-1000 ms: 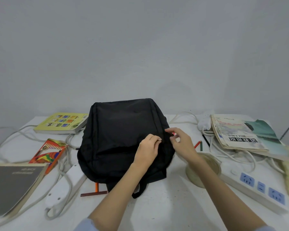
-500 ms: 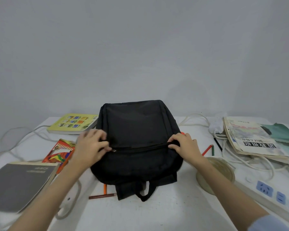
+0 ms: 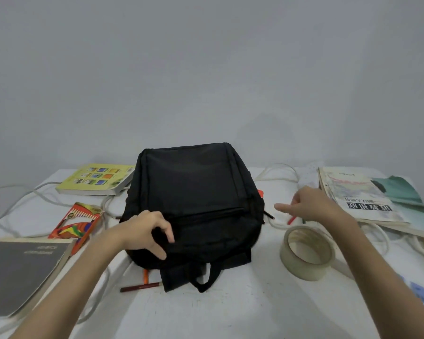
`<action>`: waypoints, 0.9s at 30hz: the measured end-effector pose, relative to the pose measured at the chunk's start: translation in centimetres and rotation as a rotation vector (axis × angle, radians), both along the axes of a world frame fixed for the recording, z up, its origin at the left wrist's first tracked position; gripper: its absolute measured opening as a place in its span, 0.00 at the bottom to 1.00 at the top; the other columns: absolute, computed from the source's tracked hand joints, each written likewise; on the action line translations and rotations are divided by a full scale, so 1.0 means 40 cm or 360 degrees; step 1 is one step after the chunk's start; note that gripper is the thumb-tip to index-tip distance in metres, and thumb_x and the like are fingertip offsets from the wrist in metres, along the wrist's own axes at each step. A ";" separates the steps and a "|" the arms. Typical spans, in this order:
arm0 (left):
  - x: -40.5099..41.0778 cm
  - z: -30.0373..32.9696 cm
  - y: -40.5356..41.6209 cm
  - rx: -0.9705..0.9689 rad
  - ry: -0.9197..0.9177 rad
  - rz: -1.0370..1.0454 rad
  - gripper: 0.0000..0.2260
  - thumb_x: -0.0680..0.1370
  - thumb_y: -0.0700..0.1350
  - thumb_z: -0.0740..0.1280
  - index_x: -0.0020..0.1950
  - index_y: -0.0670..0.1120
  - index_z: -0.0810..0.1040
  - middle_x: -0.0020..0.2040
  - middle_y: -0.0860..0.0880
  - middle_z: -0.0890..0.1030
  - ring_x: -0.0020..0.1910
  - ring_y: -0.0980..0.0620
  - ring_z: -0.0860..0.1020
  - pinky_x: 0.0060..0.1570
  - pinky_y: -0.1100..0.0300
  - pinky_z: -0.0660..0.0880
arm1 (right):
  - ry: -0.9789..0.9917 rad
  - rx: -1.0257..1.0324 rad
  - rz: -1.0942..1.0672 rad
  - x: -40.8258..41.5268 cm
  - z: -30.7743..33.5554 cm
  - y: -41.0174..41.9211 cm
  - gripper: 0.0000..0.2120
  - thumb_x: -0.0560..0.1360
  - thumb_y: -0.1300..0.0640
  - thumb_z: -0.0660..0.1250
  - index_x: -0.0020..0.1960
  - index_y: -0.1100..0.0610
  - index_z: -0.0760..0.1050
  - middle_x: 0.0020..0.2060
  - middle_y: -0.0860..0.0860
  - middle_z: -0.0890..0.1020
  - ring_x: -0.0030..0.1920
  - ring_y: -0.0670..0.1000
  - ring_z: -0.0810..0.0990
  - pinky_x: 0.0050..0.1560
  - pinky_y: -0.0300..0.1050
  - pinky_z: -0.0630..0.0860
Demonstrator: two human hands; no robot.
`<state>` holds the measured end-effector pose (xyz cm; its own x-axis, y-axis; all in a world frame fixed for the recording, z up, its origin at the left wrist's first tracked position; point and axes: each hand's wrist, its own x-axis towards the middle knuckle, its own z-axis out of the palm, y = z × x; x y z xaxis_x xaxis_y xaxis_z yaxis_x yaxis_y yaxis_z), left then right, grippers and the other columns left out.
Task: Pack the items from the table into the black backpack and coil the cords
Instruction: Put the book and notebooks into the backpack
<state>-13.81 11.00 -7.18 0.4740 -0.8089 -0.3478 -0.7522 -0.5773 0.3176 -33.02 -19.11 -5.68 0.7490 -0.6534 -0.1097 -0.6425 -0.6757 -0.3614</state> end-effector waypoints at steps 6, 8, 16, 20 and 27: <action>0.096 0.089 -0.063 -0.1230 -0.0724 0.0475 0.05 0.70 0.41 0.74 0.44 0.49 0.84 0.45 0.49 0.74 0.44 0.50 0.74 0.50 0.59 0.71 | 0.0553 0.0126 0.0082 -0.039 -0.054 0.069 0.21 0.66 0.42 0.74 0.35 0.56 0.67 0.35 0.50 0.76 0.40 0.52 0.77 0.42 0.43 0.73; 0.101 0.088 -0.099 -0.1420 -0.1005 0.0694 0.06 0.74 0.39 0.71 0.50 0.41 0.83 0.46 0.43 0.74 0.43 0.43 0.76 0.48 0.54 0.70 | 0.0485 0.0017 0.0093 -0.044 -0.063 0.083 0.19 0.70 0.48 0.72 0.35 0.54 0.63 0.38 0.50 0.73 0.43 0.52 0.75 0.42 0.41 0.70; 0.081 -0.071 -0.142 -0.0943 -0.0555 0.0382 0.25 0.76 0.54 0.66 0.65 0.39 0.65 0.56 0.42 0.72 0.55 0.42 0.72 0.54 0.52 0.68 | -0.0232 0.0352 0.0042 -0.075 0.023 0.095 0.05 0.71 0.63 0.65 0.40 0.57 0.70 0.35 0.49 0.72 0.34 0.48 0.69 0.35 0.41 0.65; 0.111 -0.084 -0.087 -0.0478 -0.1057 -0.0171 0.48 0.54 0.61 0.80 0.66 0.39 0.69 0.59 0.40 0.73 0.57 0.40 0.75 0.58 0.49 0.74 | -0.0678 0.0640 0.0164 -0.065 0.075 0.114 0.05 0.73 0.66 0.66 0.43 0.57 0.74 0.35 0.49 0.72 0.34 0.46 0.70 0.35 0.38 0.67; 0.222 0.017 -0.106 -0.0945 -0.1124 -0.0041 0.23 0.71 0.50 0.71 0.61 0.38 0.77 0.51 0.39 0.83 0.43 0.39 0.83 0.39 0.49 0.79 | -0.0826 0.1014 0.0617 -0.020 0.081 0.183 0.08 0.73 0.65 0.68 0.52 0.58 0.79 0.40 0.55 0.80 0.41 0.49 0.78 0.44 0.50 0.78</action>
<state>-4.91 6.74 -6.51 0.3973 -0.7753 0.4909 -0.8945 -0.4467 0.0185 -33.80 -11.80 -2.42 0.9597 -0.2766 0.0489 -0.0637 -0.3837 -0.9212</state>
